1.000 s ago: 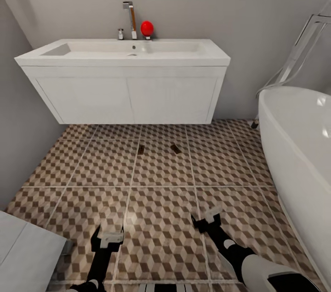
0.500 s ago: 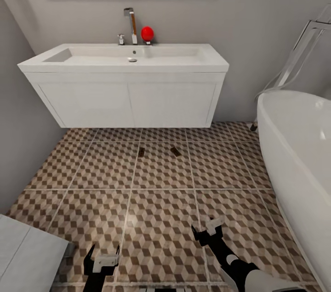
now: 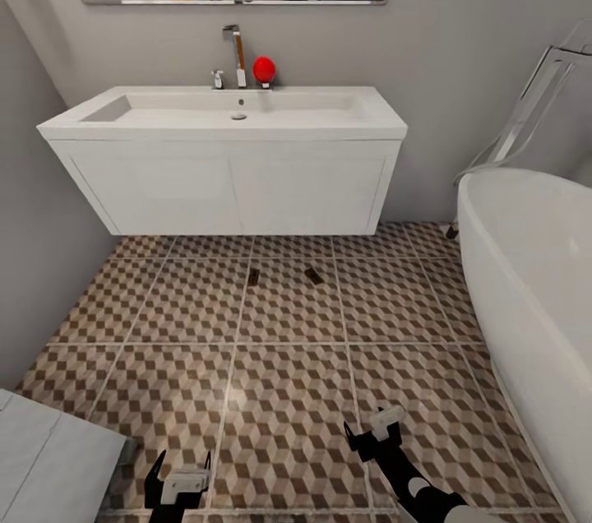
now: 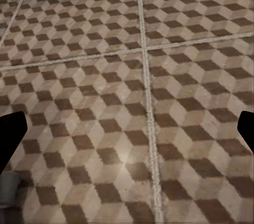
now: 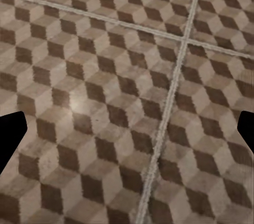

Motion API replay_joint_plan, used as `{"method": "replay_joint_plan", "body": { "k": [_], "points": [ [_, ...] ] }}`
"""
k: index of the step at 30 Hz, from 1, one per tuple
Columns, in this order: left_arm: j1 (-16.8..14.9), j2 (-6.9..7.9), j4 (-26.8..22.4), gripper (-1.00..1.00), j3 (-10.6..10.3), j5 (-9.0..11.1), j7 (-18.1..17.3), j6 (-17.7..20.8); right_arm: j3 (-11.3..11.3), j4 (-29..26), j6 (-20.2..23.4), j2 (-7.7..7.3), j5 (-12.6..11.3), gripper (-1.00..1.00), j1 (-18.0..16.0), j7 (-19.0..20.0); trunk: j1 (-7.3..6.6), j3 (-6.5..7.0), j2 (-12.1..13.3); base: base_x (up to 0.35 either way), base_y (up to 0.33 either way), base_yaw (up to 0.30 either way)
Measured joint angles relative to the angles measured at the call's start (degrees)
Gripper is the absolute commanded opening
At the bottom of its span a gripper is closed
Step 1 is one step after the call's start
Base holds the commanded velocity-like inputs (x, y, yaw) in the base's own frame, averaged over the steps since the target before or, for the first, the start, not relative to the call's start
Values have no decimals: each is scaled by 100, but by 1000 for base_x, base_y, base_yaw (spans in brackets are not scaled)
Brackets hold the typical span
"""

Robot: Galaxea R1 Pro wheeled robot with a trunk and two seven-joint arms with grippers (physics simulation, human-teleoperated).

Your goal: Take the four mousetraps from the cabinet in the bathroom and place them on the bathroom floor. Make sure all four end up on the same floor surface, and ensure that at least two of them are either under or directly next to the same bathroom sink.

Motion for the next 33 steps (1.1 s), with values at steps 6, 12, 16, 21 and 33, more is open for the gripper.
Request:
{"method": "replay_joint_plan", "body": {
  "k": [6, 12, 16, 21, 33],
  "points": [
    [26, -37, 0, 100, -2, -2, -1, 15, -1, 2, -1, -6, -4, 100, 58, -4, -132, 108, 241, 0, 0, 0],
    [36, -35, 0, 100, 1, 6, -1, 27, -4, 2, 3, -7, -2, 100, 66, -7, -264, 215, 481, 0, 0, 0],
    [37, -36, 0, 100, 1, 8, -1, 30, -7, 2, 5, -7, 1, 100, 69, -5, -351, 287, 642, 0, 0, 0],
    [38, -37, 0, 100, 0, 7, -1, 46, -9, 2, -2, -13, 4, 100, 107, -9, -461, 377, 842, 0, 0, 0],
    [44, -11, 8, 100, 3, 11, -2, 259, -13, 0, -5, -99, 3, 100, 127, -4, -725, 592, 1324, 0, 0, 0]
  ]
}}
